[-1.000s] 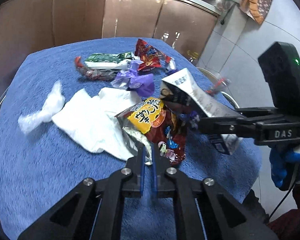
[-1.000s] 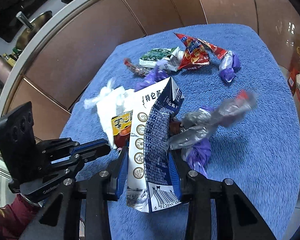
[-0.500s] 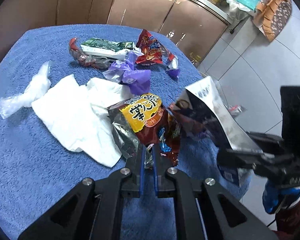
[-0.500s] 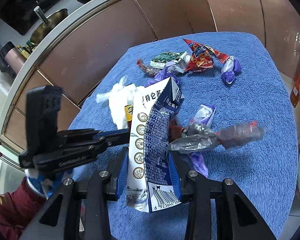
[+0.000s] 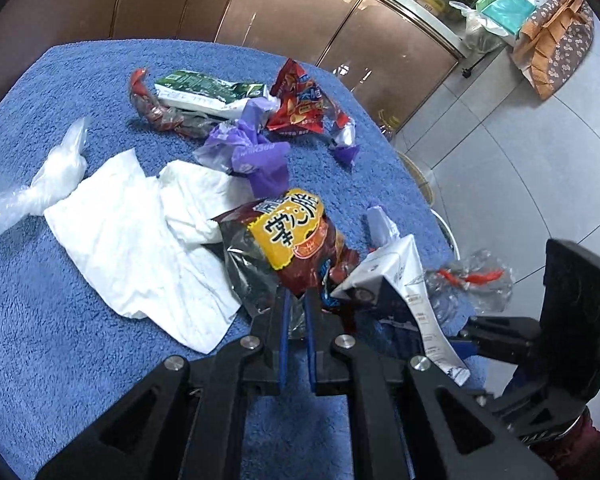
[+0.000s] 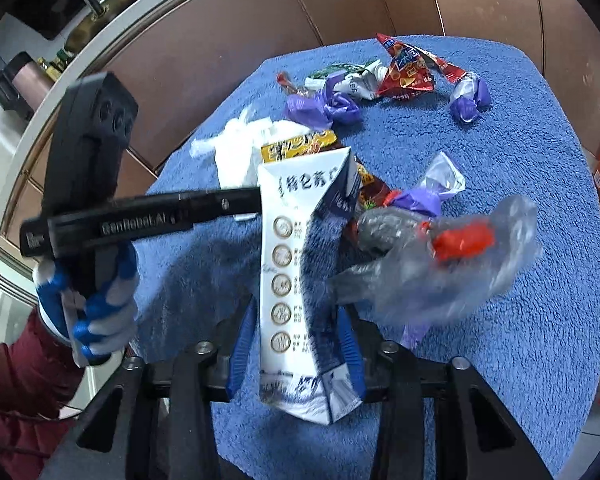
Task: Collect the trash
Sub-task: 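Lift the snack bag with the left tool while the right lifts the milk carton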
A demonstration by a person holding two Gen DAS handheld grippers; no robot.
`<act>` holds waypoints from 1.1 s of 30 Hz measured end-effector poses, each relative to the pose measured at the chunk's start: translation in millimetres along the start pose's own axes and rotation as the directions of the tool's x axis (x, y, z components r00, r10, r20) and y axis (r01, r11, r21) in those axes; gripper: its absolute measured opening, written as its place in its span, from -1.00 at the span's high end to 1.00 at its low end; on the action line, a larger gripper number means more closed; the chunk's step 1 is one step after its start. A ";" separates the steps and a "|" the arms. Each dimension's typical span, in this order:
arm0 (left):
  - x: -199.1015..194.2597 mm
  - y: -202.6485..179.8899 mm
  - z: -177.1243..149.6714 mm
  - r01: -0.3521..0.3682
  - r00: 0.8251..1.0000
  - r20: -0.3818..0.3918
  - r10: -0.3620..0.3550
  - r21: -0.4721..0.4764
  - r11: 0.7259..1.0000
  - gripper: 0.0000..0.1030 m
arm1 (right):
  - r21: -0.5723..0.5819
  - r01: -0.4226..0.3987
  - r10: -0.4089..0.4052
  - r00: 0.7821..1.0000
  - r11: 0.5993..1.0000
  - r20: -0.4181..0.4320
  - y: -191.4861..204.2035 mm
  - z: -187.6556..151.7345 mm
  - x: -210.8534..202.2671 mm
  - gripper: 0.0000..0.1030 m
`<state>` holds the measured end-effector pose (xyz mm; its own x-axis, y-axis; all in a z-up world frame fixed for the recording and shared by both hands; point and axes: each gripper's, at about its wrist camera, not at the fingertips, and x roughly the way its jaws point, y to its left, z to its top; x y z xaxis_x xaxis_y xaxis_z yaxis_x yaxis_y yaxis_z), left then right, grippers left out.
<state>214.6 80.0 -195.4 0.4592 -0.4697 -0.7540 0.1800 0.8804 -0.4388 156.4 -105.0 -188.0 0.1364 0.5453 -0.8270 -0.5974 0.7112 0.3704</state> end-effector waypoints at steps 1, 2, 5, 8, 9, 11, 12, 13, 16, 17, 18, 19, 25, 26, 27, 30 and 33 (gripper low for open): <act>0.3 0.4 1.0 0.008 1.000 0.001 -0.008 -0.006 1.000 0.85 | -0.003 0.005 -0.005 1.000 1.000 -0.005 0.3 -1.5 0.2 0.21; 1.1 1.2 2.5 0.019 1.000 -0.001 -0.019 -0.017 1.000 0.85 | -0.003 0.015 -0.015 1.000 1.000 -0.012 0.6 -3.3 0.9 0.21; 4.8 4.0 6.3 0.034 0.999 -0.011 -0.035 -0.050 0.998 0.85 | -0.002 0.043 -0.043 0.999 0.999 -0.028 -1.3 -8.4 2.0 0.21; 5.3 2.3 9.1 0.047 0.999 -0.009 -0.048 -0.051 0.998 0.85 | -0.002 0.063 -0.063 0.997 0.998 -0.034 -2.9 -13.8 -1.4 0.21; 4.8 0.8 9.8 0.048 0.999 -0.007 -0.048 -0.046 0.998 0.85 | 0.001 0.065 -0.064 0.997 0.998 -0.033 -4.0 -15.4 -3.4 0.21; 3.4 -2.3 11.5 0.048 0.999 -0.001 -0.048 -0.035 0.998 0.85 | 0.009 0.070 -0.070 0.997 0.997 -0.030 -6.3 -18.1 -7.8 0.21; 2.9 -4.0 13.1 0.044 0.999 0.002 -0.044 -0.027 0.999 0.85 | 0.014 0.069 -0.068 0.997 0.998 -0.027 -7.8 -19.4 -10.4 0.21; 2.8 -4.6 13.8 0.041 0.999 0.003 -0.041 -0.022 0.999 0.85 | 0.018 0.069 -0.068 0.997 0.997 -0.025 -8.6 -19.6 -12.0 0.20; 8.1 -6.8 19.2 0.040 0.999 -0.013 -0.041 -0.017 0.999 0.85 | 0.022 0.065 -0.065 0.998 0.998 -0.025 -11.1 -22.5 -16.4 0.20; 11.4 -8.4 21.1 0.044 0.999 -0.023 -0.044 -0.011 0.999 0.85 | 0.022 0.062 -0.062 0.998 0.998 -0.029 -11.8 -23.2 -16.6 0.20; 14.4 -10.0 22.4 0.050 0.998 -0.032 -0.050 -0.005 0.999 0.85 | 0.021 0.059 -0.058 0.998 0.998 -0.033 -12.1 -23.9 -16.6 0.20; 19.0 -12.5 23.9 0.057 0.997 -0.044 -0.057 0.003 0.998 0.85 | 0.020 0.055 -0.054 0.998 0.998 -0.035 -12.5 -24.8 -16.8 0.20; 40.0 -24.0 26.7 0.075 0.994 -0.079 -0.072 0.032 0.997 0.85 | 0.005 0.031 -0.031 0.998 0.999 -0.047 -11.7 -30.1 -19.0 0.27; 41.2 -25.8 26.9 0.075 0.995 -0.074 -0.072 0.034 0.997 0.85 | 0.006 0.028 -0.028 0.998 1.000 -0.047 -12.6 -30.5 -19.7 0.28; 42.1 -26.8 27.4 0.078 0.995 -0.069 -0.075 0.036 0.996 0.89 | 0.004 0.027 -0.027 0.999 1.000 -0.045 -12.9 -31.2 -20.8 0.28; 38.0 -26.4 28.0 0.085 0.996 -0.036 -0.084 0.032 0.996 0.97 | 0.005 -0.002 0.003 0.999 1.000 -0.035 -12.2 -33.6 -25.3 0.29; 29.7 -20.1 28.4 0.075 0.997 -0.012 -0.075 0.011 0.997 1.00 | 0.008 -0.073 0.073 0.997 0.997 -0.027 -5.6 -38.9 -31.2 0.29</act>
<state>249.3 50.2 -195.1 0.4341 -0.5350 -0.7248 0.2231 0.8434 -0.4888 124.8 -143.3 -180.7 0.0707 0.5834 -0.8091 -0.5996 0.6731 0.4329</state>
